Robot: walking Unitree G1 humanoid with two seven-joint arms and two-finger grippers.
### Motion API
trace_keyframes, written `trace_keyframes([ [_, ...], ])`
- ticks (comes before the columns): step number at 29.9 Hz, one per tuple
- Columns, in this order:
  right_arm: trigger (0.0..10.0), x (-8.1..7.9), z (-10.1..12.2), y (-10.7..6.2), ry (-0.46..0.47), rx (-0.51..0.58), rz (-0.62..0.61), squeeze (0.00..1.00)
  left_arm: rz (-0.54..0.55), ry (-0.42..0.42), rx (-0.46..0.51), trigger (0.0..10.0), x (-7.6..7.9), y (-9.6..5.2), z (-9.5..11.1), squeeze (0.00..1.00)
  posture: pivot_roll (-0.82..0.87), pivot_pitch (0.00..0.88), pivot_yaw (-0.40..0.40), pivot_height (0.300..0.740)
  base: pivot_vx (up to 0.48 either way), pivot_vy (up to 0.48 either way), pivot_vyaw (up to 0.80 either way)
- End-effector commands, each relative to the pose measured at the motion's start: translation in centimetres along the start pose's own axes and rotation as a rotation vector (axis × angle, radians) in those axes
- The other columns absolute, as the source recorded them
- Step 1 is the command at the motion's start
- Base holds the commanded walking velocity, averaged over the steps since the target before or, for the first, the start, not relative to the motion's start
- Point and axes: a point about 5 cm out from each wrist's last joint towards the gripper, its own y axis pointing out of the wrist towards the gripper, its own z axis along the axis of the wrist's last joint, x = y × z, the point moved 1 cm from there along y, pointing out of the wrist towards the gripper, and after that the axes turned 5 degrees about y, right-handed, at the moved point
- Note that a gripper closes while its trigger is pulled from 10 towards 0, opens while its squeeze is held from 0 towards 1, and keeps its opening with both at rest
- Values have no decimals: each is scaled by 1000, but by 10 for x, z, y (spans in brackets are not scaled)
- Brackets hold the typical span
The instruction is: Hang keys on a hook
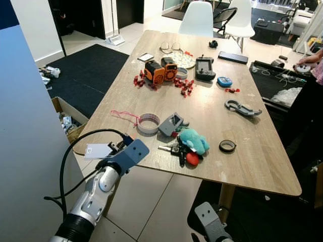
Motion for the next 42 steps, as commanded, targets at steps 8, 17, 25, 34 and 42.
trace_keyframes([
  [8,10000,0,-4,-1,4,-14,-3,0,-18,18,-48,2627,-1,-3,-13,0,41,90,-57,740,0,0,0],
  [17,10000,0,-3,-1,5,-15,-2,0,-16,19,-57,0,-3,-4,-16,0,46,92,-60,740,0,0,0],
  [25,10000,0,-2,0,5,-13,-2,0,-4,-15,3,0,-14,-4,-6,0,49,91,-60,740,0,0,0],
  [34,10000,-1,-1,0,5,-10,-3,0,-35,-223,199,0,-37,-1,28,0,51,91,-59,740,0,0,0],
  [42,10000,-1,-1,0,6,-12,-3,0,-94,-66,134,9882,-26,-1,14,337,50,91,-58,740,0,0,0],
])
